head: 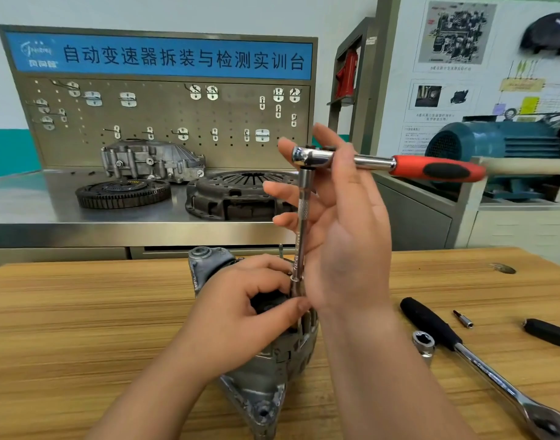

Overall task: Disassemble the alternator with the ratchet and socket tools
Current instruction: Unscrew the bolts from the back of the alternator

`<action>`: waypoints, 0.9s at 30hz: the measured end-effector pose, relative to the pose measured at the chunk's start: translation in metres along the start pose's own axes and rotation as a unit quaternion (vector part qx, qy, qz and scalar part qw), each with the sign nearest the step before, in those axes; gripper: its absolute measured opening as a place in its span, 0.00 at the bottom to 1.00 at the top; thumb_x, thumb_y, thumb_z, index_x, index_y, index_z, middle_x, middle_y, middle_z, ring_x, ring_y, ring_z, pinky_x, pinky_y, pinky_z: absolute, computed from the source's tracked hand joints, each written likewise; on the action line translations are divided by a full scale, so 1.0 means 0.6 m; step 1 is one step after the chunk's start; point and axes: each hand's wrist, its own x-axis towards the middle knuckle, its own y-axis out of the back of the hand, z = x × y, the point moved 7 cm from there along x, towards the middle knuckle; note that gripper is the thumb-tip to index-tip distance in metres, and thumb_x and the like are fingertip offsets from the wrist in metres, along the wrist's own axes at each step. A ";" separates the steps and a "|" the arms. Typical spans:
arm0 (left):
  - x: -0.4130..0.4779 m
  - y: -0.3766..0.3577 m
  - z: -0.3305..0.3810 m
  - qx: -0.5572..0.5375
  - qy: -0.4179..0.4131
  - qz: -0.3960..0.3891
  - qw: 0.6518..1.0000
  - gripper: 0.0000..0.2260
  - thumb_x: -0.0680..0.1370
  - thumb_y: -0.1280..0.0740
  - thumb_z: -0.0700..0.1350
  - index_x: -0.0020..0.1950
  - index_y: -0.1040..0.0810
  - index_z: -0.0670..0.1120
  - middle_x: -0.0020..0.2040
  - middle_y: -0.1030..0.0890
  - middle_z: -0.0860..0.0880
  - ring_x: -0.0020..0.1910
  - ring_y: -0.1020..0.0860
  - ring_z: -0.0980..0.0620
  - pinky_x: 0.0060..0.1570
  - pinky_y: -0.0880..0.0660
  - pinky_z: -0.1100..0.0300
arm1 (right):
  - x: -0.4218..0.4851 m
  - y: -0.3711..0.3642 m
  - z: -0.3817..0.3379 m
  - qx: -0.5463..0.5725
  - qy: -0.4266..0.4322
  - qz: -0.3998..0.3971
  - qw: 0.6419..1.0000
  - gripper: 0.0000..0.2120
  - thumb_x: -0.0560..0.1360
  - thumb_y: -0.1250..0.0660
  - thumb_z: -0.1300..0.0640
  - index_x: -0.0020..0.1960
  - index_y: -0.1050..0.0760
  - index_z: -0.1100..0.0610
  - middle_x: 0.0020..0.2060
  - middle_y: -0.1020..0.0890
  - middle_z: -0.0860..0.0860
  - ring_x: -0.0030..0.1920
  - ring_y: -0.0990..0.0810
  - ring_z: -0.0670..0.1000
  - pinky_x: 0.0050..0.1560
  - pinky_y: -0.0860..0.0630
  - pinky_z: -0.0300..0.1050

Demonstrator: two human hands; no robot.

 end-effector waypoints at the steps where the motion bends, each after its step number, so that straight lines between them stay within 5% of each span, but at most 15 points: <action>1: 0.000 0.001 -0.003 -0.004 0.008 -0.001 1.000 0.18 0.66 0.32 0.58 0.37 0.17 0.42 0.48 0.18 0.52 0.49 0.20 0.54 0.50 0.24 0.53 | -0.001 -0.001 -0.001 -0.014 0.009 -0.001 1.000 0.12 0.78 0.41 0.50 0.57 0.23 0.48 0.52 0.15 0.51 0.39 0.17 0.49 0.31 0.24 0.37; 5: 0.001 -0.001 -0.001 0.018 0.014 0.006 1.000 0.18 0.66 0.30 0.56 0.36 0.19 0.41 0.46 0.18 0.51 0.48 0.20 0.54 0.48 0.23 0.52 | -0.002 -0.009 -0.015 -0.078 0.066 -0.015 0.995 0.11 0.76 0.35 0.56 0.54 0.19 0.44 0.45 0.18 0.44 0.44 0.22 0.49 0.36 0.24 0.38; 9: 0.002 -0.005 0.002 0.053 0.013 0.012 0.998 0.16 0.67 0.31 0.54 0.41 0.17 0.40 0.45 0.18 0.54 0.48 0.21 0.56 0.47 0.24 0.54 | -0.003 -0.013 -0.026 -0.113 0.102 -0.024 0.988 0.12 0.75 0.33 0.59 0.50 0.18 0.43 0.52 0.20 0.50 0.49 0.22 0.44 0.39 0.23 0.38; 13: 0.001 -0.005 0.003 0.052 0.010 0.018 0.998 0.20 0.67 0.33 0.59 0.42 0.16 0.44 0.49 0.18 0.57 0.52 0.21 0.58 0.51 0.24 0.54 | -0.003 -0.011 -0.015 -0.064 0.057 -0.029 0.996 0.11 0.77 0.37 0.56 0.55 0.21 0.46 0.54 0.16 0.46 0.46 0.17 0.48 0.36 0.23 0.37; 18: 0.000 -0.005 0.001 0.007 0.008 -0.005 1.000 0.20 0.66 0.34 0.60 0.40 0.15 0.44 0.50 0.19 0.54 0.51 0.20 0.54 0.51 0.24 0.52 | 0.001 -0.008 -0.005 0.008 0.000 -0.027 1.000 0.14 0.79 0.44 0.50 0.59 0.26 0.53 0.52 0.15 0.53 0.38 0.16 0.51 0.34 0.23 0.39; 22: 0.002 -0.003 0.000 0.009 0.009 0.008 1.000 0.17 0.66 0.30 0.57 0.35 0.17 0.41 0.47 0.18 0.54 0.48 0.19 0.55 0.49 0.24 0.56 | 0.000 -0.009 -0.003 -0.017 0.006 -0.023 1.000 0.11 0.78 0.42 0.51 0.58 0.25 0.48 0.53 0.16 0.53 0.40 0.17 0.50 0.35 0.23 0.39; 27: 0.002 -0.007 -0.001 0.040 0.008 0.022 0.999 0.15 0.69 0.27 0.53 0.39 0.17 0.40 0.45 0.17 0.56 0.48 0.20 0.57 0.47 0.24 0.57 | -0.005 -0.018 -0.031 -0.144 0.140 -0.042 0.979 0.12 0.76 0.35 0.59 0.54 0.22 0.44 0.53 0.18 0.44 0.55 0.19 0.51 0.53 0.20 0.56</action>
